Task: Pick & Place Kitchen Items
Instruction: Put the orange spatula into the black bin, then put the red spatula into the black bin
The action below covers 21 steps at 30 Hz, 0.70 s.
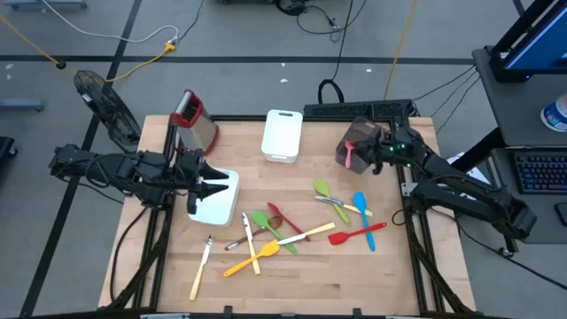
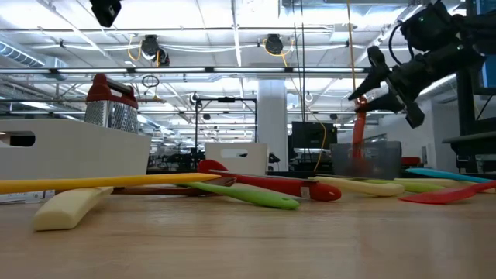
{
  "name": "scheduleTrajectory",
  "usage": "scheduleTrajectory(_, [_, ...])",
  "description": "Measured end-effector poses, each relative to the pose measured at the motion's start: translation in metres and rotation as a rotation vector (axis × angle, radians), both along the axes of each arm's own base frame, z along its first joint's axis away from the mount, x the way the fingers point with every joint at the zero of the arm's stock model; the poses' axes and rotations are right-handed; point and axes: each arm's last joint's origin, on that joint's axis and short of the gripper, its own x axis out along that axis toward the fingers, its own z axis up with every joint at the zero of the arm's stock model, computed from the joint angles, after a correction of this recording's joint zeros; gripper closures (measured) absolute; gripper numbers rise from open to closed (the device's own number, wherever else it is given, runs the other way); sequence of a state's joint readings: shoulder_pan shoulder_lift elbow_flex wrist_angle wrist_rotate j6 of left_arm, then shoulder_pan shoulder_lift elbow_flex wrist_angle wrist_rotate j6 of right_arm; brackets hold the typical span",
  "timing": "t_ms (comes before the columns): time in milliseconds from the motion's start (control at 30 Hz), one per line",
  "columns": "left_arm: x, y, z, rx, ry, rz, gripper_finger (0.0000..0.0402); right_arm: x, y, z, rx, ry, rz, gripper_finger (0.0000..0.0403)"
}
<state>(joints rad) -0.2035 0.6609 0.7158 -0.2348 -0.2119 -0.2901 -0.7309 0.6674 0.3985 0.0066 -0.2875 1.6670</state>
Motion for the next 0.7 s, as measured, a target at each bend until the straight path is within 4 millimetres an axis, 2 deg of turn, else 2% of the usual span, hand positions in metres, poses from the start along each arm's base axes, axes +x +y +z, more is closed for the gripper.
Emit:
scheduleTrajectory(267, [0.0,0.001,0.0,0.004,-0.001,0.024,0.0245,0.008,0.005,0.009,-0.051,-0.078,0.049,0.0277])
scheduleTrajectory(500, [0.0,0.001,0.0,0.004,-0.001,0.025,0.0245,0.014,0.009,0.026,-0.165,-0.214,0.021,0.0287])
scheduleTrajectory(700, [0.0,0.001,0.0,0.003,-0.001,0.026,0.0245,0.016,0.012,0.033,-0.255,-0.254,0.038,0.0296])
